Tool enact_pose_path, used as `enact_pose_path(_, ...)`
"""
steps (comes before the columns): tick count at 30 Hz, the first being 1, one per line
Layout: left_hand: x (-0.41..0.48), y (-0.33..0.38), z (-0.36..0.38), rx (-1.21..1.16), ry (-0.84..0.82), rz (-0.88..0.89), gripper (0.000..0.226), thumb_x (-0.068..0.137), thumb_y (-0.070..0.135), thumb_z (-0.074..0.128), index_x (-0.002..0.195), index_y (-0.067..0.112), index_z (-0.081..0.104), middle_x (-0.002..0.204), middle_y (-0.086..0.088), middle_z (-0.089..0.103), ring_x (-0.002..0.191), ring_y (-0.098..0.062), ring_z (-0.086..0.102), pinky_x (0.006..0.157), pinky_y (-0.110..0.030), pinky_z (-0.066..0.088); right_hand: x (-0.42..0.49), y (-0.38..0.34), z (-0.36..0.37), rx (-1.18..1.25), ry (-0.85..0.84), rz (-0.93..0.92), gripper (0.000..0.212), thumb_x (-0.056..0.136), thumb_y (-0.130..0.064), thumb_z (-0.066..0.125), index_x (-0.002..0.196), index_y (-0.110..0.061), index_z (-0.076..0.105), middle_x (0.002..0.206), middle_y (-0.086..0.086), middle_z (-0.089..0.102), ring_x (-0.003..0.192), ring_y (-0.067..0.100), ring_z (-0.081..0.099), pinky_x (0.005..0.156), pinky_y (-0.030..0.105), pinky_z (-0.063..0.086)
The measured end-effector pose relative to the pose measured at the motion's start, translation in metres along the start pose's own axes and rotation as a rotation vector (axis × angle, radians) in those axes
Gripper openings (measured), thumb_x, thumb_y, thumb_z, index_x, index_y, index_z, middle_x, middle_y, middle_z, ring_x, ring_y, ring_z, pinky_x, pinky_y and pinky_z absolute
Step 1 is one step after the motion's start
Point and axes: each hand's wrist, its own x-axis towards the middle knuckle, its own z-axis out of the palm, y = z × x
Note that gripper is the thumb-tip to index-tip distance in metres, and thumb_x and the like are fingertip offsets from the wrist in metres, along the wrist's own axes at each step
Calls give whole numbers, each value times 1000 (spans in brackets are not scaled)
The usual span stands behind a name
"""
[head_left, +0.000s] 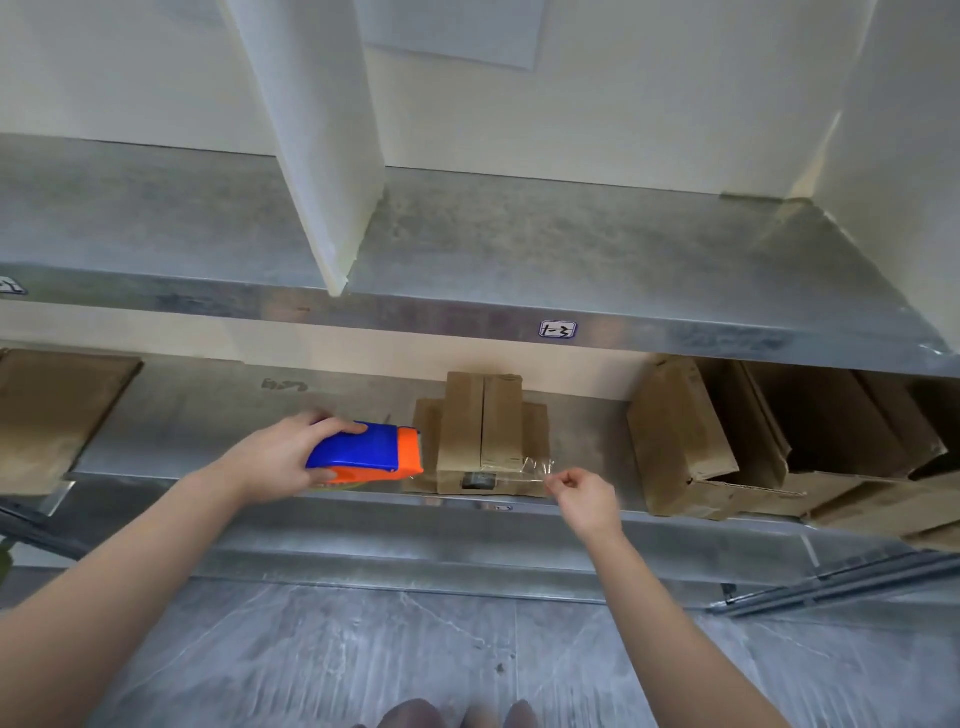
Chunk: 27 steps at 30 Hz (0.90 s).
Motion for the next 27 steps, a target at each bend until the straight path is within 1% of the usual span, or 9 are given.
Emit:
enact_pose_path(4, 9, -5, 7, -22, -7, -12, 62, 83, 28, 71, 137, 43, 42, 128, 5, 47, 113, -16, 49, 93, -32, 44, 7, -2, 11, 13, -4, 24, 17, 93, -37, 59, 86, -23, 66, 83, -2, 65, 84, 21, 58, 70, 26, 37)
enact_pose_path(9, 18, -9, 12, -52, -3, 0, 61, 83, 29, 71, 136, 43, 44, 130, 7, 47, 114, -15, 50, 93, -33, 45, 22, -6, 22, 70, -83, 92, 26, 93, -40, 56, 101, -19, 69, 97, 1, 71, 88, 21, 63, 69, 28, 44)
enact_pose_path(13, 24, -9, 13, -31, 11, 20, 60, 84, 33, 71, 136, 43, 44, 128, 9, 48, 113, -13, 49, 92, -30, 44, 29, -14, 37, 42, -133, 110, 28, 93, -42, 50, 102, -23, 68, 99, 3, 72, 94, 27, 65, 81, 36, 53)
enact_pose_path(17, 31, -10, 10, -14, 9, 33, 59, 84, 34, 70, 135, 46, 43, 128, 13, 47, 114, -11, 47, 90, -32, 46, 28, -24, 40, -38, -92, 134, 33, 94, -46, 49, 112, -24, 65, 107, 6, 70, 103, 29, 63, 77, 32, 48)
enact_pose_path(21, 37, -10, 7, -11, -12, 14, 59, 84, 32, 70, 135, 44, 43, 129, 13, 46, 114, -10, 45, 90, -32, 45, 23, -27, 32, -83, -34, 149, 51, 88, -58, 55, 124, -22, 51, 117, 2, 65, 110, 29, 61, 73, 30, 43)
enact_pose_path(23, 38, -10, 7, -23, -16, 17, 60, 83, 32, 71, 135, 44, 43, 129, 11, 46, 114, -11, 45, 91, -33, 45, 20, -24, 32, -50, 18, 77, 50, 91, -55, 54, 127, -22, 49, 121, 1, 64, 111, 28, 61, 78, 32, 47)
enact_pose_path(24, 39, -10, 7, -22, -16, 22, 60, 83, 32, 71, 135, 44, 43, 129, 12, 46, 115, -11, 45, 91, -33, 45, 18, -23, 33, 5, 49, -19, 49, 93, -52, 53, 131, -22, 49, 126, 2, 62, 115, 26, 60, 85, 34, 50)
enact_pose_path(26, 39, -11, 7, -15, -13, 28, 61, 83, 33, 71, 135, 45, 42, 130, 13, 46, 116, -11, 44, 91, -33, 45, 13, -28, 34, 69, 50, -268, 50, 96, -47, 51, 141, -28, 44, 143, -1, 51, 129, 19, 49, 102, 34, 44)
enact_pose_path(27, 40, -12, 7, -13, -9, 31, 61, 83, 33, 70, 136, 46, 42, 130, 14, 45, 116, -10, 44, 90, -32, 45, 12, -33, 34, 37, 18, -368, 52, 96, -45, 51, 145, -32, 40, 151, -4, 41, 135, 15, 42, 106, 31, 38)
